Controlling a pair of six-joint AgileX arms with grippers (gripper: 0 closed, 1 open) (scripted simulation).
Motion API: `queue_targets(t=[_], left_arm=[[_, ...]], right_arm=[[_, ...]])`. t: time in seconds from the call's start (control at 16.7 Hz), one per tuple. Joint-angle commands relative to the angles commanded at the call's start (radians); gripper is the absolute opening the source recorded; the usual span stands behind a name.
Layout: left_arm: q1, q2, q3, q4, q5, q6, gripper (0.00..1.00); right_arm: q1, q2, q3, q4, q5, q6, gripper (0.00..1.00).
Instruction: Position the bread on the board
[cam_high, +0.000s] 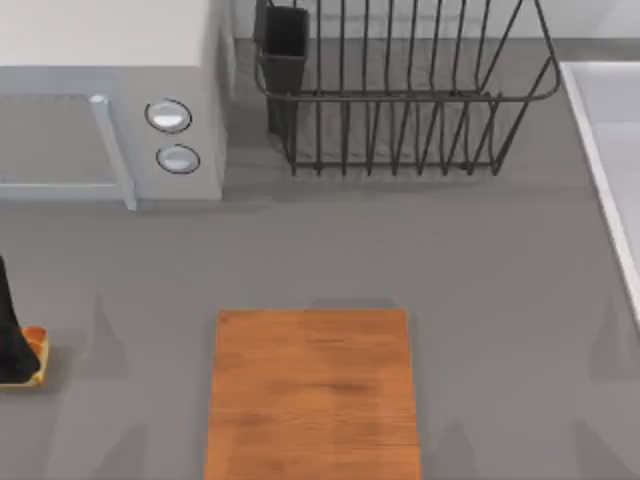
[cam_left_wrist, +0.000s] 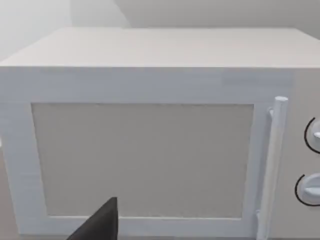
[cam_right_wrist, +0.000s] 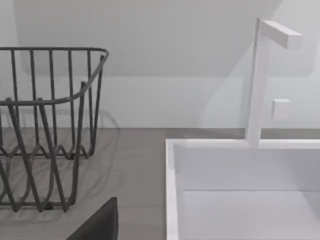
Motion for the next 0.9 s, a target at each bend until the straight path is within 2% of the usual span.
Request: queue_targets(t=[0.24, 0.42, 0.6, 0.9], left_arm=[[0.002, 0.033, 0.028, -0.025, -0.001, 0.001, 1.00], [0.005, 0.161, 0.130, -0.114, -0.002, 0.003, 1.00], [0.009, 0.383, 0.278, -0.248, -0.001, 0.006, 1.00], [0.016, 0.899, 0.553, -0.527, 0.002, 0.008, 1.00]], right_arm=[[0.000, 0.000, 0.000, 0.000, 0.000, 0.000, 1.00], [0.000, 0.000, 0.000, 0.000, 0.000, 0.000, 1.00], [0.000, 0.000, 0.000, 0.000, 0.000, 0.000, 1.00], [0.000, 0.000, 0.000, 0.000, 0.000, 0.000, 1.00]])
